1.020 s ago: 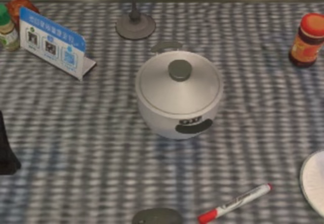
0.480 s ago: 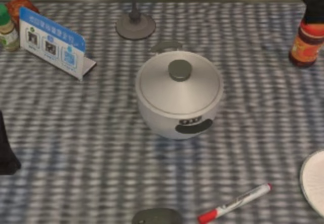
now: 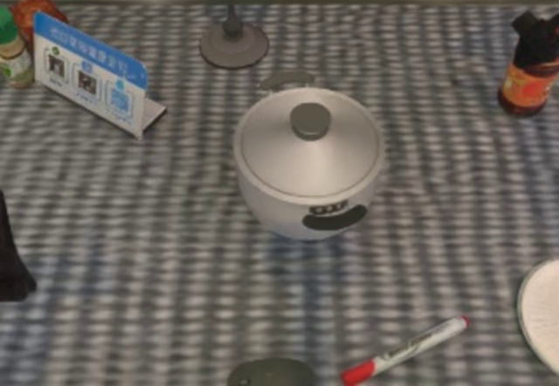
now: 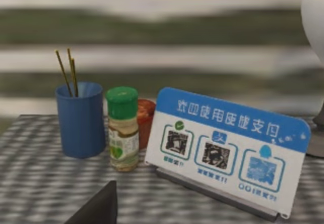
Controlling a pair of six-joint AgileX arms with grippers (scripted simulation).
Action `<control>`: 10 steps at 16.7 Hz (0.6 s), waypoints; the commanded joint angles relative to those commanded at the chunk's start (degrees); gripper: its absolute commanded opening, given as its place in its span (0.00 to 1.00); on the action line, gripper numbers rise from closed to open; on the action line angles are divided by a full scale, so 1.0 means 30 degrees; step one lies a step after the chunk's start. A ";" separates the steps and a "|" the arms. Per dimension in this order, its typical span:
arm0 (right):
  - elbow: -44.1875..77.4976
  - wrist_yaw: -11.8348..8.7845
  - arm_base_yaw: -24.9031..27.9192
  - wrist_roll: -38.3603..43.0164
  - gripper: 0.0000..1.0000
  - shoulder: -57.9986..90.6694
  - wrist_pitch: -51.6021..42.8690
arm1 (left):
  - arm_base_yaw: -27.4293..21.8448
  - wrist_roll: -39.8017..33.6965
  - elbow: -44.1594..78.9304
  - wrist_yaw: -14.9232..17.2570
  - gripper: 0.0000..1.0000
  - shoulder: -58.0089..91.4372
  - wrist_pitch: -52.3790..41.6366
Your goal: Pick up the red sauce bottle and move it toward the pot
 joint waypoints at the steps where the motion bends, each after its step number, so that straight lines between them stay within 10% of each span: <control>1: 0.0000 0.0000 0.0000 0.0000 1.00 0.0000 0.0000 | 0.0000 0.0000 0.0000 0.0000 1.00 0.0000 0.0000; 10: -0.1802 0.0095 0.0349 0.0349 1.00 0.0893 0.2760 | 0.0000 0.0000 0.0000 0.0000 1.00 0.0000 0.0000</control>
